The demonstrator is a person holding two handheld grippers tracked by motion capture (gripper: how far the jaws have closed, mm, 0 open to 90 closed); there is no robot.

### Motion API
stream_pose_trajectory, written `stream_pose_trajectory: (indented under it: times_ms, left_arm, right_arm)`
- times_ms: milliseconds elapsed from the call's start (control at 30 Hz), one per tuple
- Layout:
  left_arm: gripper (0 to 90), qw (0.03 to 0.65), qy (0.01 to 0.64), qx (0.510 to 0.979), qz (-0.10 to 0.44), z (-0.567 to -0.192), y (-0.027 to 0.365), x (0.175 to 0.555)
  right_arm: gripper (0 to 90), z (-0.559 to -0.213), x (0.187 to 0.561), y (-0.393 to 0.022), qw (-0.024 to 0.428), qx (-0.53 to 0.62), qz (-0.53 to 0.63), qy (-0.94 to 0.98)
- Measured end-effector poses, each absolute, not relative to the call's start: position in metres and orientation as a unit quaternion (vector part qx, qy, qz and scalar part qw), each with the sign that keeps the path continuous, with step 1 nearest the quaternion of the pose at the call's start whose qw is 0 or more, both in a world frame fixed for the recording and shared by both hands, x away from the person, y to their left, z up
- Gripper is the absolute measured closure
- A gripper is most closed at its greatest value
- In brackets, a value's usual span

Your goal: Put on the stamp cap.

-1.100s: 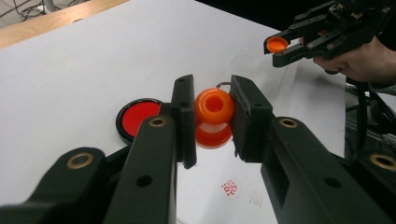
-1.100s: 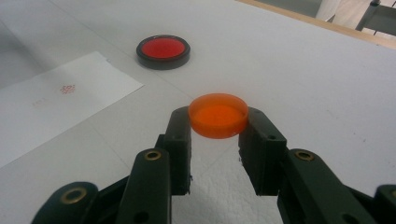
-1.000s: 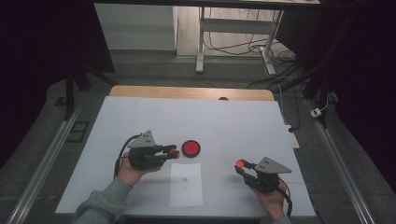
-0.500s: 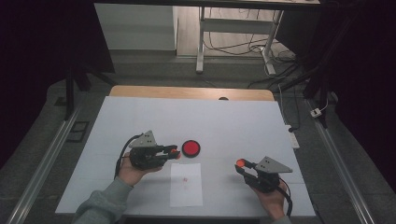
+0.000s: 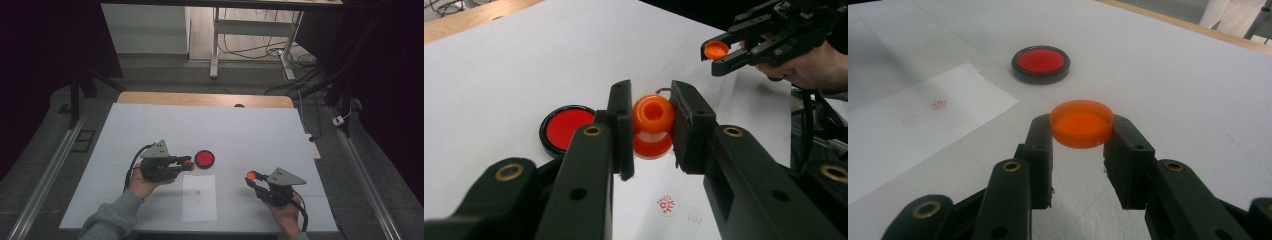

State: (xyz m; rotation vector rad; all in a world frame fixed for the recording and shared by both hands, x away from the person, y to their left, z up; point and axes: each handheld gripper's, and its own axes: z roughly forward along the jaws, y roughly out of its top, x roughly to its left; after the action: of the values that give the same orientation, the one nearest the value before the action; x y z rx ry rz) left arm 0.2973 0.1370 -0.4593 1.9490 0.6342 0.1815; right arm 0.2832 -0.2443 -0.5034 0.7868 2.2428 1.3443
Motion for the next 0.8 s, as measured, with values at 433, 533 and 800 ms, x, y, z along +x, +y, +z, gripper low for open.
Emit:
stream_pose_trajectory:
  times_ms: [433,533,800]
  left_arm:
    - [71.8,0.513,0.264,0.813,0.077,-0.460,0.136,0.296]
    - [71.8,0.512,0.264,0.814,0.077,-0.461,0.135,0.296]
    - [71.8,0.510,0.262,0.816,0.076,-0.462,0.135,0.296]
  right_arm:
    - [64.1,-0.504,0.283,-0.229,0.194,0.267,0.482,0.812]
    - [64.1,-0.505,0.283,-0.225,0.190,0.264,0.484,0.812]
    - [64.1,-0.506,0.283,-0.216,0.184,0.255,0.483,0.818]
